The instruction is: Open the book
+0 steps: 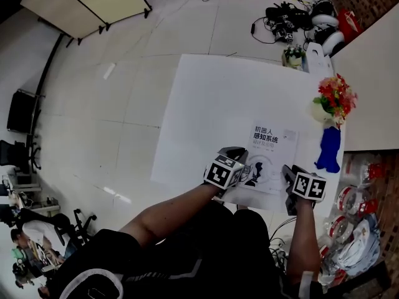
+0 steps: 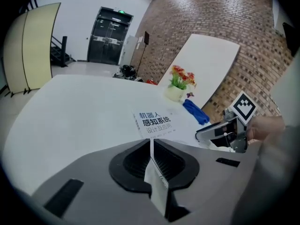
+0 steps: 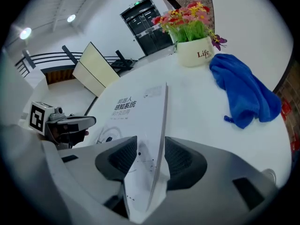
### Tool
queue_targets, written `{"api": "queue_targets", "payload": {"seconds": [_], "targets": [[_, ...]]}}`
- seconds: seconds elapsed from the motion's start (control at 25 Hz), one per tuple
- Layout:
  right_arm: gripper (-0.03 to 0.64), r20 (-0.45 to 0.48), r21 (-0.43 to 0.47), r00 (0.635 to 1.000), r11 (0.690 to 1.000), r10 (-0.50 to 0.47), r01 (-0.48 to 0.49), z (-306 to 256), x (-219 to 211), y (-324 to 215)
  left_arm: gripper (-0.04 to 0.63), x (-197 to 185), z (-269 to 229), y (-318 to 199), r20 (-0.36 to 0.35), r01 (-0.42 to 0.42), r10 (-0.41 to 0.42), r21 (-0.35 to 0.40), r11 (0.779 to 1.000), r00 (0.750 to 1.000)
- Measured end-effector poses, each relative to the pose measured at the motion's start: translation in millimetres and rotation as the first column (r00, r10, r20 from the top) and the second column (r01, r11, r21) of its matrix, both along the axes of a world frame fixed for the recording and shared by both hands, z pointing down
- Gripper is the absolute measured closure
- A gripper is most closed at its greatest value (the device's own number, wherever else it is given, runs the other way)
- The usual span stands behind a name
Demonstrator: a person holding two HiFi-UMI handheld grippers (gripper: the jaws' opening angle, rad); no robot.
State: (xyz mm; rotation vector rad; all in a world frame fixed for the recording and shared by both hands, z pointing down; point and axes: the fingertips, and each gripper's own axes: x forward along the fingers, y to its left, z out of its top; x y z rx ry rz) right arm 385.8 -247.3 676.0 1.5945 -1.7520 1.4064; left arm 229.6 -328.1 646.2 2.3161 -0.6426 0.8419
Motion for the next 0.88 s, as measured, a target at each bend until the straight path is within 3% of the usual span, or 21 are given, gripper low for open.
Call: {"api": "queue_targets", "payload": {"seconds": [0.32,0.52,0.88], "targets": [[0.471,0.002,-0.064,1.000,0.998,-0.013,0.014,6,1,1,0.586,-2,3,0,0.008,0.023,-0.023,0.008,1.000,1.000],[0.509,-0.011,-0.099,1.000,0.995,0.029,-0.030,6,5,2,0.586,-2,1,1,-0.002,0.035,-0.035,0.018,0.999,0.999],[0.569,-0.003,-0.071,0.997,0.995,0.075,-0.075,-8,9,1,0.586,-12,-6,3,-0.021,0.070,-0.069,0.012,0.998,0.997]]}}
